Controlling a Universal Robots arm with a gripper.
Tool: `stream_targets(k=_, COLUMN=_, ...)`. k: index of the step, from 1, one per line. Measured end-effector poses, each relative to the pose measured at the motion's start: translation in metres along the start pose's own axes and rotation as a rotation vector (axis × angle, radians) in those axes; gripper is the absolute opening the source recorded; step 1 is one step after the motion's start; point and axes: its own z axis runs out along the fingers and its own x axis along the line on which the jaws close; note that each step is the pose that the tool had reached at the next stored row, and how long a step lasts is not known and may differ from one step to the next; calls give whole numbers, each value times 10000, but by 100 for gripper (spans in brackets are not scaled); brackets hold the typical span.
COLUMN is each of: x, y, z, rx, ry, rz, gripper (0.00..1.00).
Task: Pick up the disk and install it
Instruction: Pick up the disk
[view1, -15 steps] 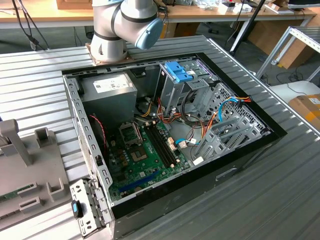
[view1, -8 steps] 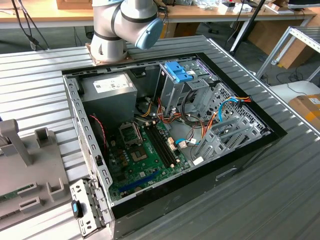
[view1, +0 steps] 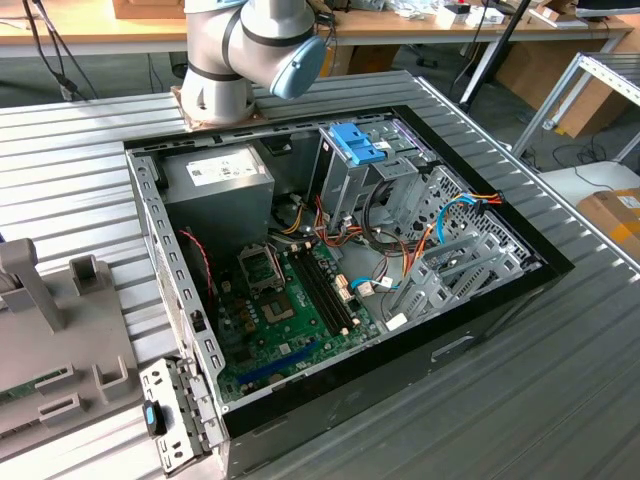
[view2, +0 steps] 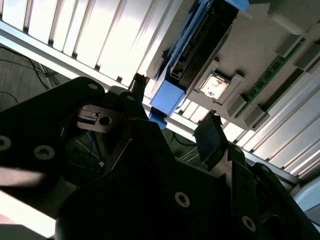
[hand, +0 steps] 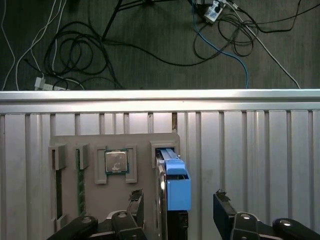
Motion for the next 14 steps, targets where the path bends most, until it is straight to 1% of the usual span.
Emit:
stream_targets(k=3, x=0, y=0, z=10, rx=4, ry=-2, rz=0, gripper=66)
stream_targets(k=7, x=3, y=-2, z=71, rx=0, ry=0, rz=0, gripper=66)
stream_targets(k=11, x=3, y=-1, z=77, rx=2, ry=-3, rz=0, gripper=66)
stream_targets(k=12, x=4, y=-1, z=91, rx=3, ry=-18, rz=0, gripper=66)
stream_targets(k=14, x=5, y=-2, z=109, rx=0, ry=-21, rz=0, gripper=66)
